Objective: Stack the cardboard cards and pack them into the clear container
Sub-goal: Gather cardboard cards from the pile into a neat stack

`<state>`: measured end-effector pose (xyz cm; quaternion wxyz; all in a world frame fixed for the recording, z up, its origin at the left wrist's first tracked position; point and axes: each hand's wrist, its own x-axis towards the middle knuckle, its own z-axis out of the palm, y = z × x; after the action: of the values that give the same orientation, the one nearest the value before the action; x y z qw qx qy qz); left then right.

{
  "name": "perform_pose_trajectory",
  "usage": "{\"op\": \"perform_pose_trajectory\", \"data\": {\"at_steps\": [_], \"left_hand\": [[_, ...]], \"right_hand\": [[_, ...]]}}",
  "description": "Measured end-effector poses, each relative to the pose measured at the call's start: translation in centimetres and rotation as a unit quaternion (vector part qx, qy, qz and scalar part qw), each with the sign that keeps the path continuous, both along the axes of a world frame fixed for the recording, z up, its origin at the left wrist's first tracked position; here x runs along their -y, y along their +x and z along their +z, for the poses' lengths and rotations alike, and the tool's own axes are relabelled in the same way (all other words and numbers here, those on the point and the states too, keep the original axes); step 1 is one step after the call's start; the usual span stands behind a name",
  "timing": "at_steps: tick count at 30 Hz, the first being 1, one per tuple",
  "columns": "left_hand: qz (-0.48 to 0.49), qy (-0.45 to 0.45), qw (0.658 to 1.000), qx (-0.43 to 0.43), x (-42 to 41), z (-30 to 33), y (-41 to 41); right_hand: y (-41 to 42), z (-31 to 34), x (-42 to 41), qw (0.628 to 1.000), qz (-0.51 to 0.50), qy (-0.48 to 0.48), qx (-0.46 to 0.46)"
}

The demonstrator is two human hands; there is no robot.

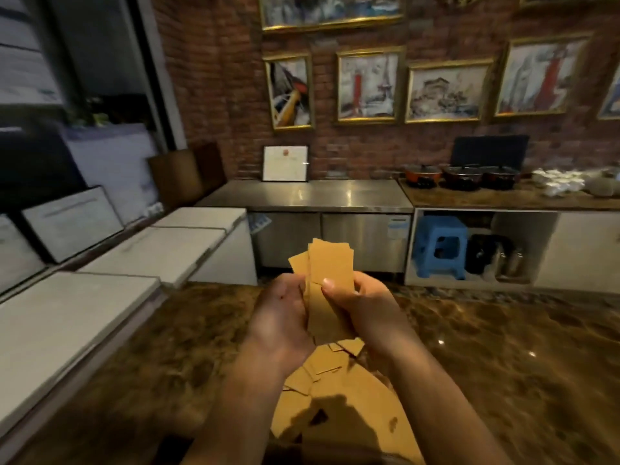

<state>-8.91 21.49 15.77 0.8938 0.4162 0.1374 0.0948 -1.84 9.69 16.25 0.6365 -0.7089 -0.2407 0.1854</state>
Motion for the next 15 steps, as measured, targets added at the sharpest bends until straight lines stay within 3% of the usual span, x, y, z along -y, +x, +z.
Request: {"op": "perform_pose_trajectory", "data": {"at_steps": [1,7,15], "left_hand": [[0.017,0.028,0.999,-0.008,-0.1,0.2,-0.6],[0.020,-0.025,0.999,0.025,-1.7,0.1,-1.6],[0.038,0.012,0.997,0.061,-3.7,-1.9,-0.6]], "right_hand": [[-0.3,0.1,-0.5,1.000,0.003,0.003,0.004],[-0.3,-0.2,-1.8,0.999,0.014,0.008,0.045],[3.0,-1.1,-0.4,0.982,-0.103,0.130,-0.093]]}}
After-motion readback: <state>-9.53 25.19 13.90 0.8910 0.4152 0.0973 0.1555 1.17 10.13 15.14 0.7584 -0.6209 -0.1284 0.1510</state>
